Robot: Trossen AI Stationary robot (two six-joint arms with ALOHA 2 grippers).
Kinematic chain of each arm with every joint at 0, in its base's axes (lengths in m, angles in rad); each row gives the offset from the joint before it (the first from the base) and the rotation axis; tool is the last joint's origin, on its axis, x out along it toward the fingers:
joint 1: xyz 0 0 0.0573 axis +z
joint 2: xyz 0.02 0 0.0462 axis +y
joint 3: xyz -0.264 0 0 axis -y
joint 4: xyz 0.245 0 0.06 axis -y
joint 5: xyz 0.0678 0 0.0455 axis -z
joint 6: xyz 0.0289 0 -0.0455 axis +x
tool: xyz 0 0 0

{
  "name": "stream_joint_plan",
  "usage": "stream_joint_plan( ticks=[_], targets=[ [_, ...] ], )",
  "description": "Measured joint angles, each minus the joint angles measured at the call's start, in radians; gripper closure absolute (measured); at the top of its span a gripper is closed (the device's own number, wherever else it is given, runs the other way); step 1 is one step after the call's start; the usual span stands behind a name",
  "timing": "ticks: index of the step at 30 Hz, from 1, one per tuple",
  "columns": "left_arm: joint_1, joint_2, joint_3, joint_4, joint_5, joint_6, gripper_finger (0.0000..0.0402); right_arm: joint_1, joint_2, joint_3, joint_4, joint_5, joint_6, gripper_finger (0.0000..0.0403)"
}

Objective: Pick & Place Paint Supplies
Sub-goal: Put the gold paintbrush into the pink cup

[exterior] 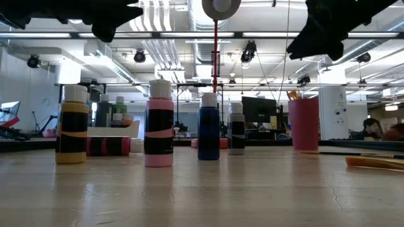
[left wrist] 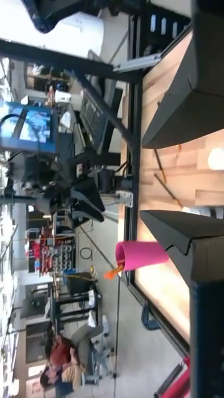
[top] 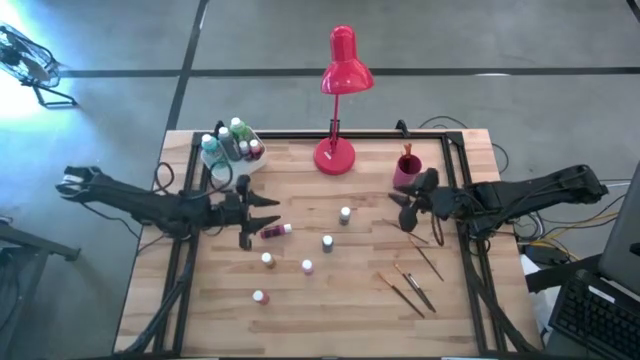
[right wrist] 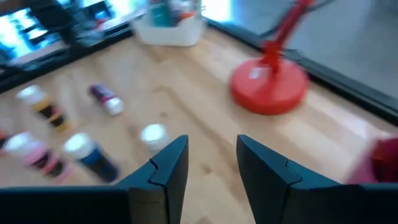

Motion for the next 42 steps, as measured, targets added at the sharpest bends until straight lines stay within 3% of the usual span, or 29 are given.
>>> stream_joint_plan(
  ticks=[5,12,17,25,32,42],
  targets=[
    [-0.105,0.002,0.001,-0.006,-0.105,-0.013,0.0232,0.015,0.114,0.061,-0.010,-0.116,-0.016,0.0267],
    [-0.216,0.003,0.000,-0.071,-0.321,-0.052,0.0232,0.081,0.339,0.189,-0.243,-0.123,0.046,0.0245],
    [-0.228,0.006,0.000,-0.086,-0.309,-0.116,0.0232,0.082,0.482,0.244,-0.419,-0.125,0.115,0.0236],
    [-0.227,0.006,0.000,-0.116,-0.286,-0.201,0.0232,-0.026,0.641,0.279,-0.397,-0.271,0.013,0.0259],
    [-0.227,0.006,0.000,-0.120,-0.268,-0.200,0.0232,-0.145,0.705,0.262,-0.339,-0.406,-0.096,0.0270],
    [-0.227,0.006,0.000,-0.122,-0.261,-0.186,0.0232,-0.222,0.727,0.219,-0.283,-0.457,-0.128,0.0248]
  ],
)
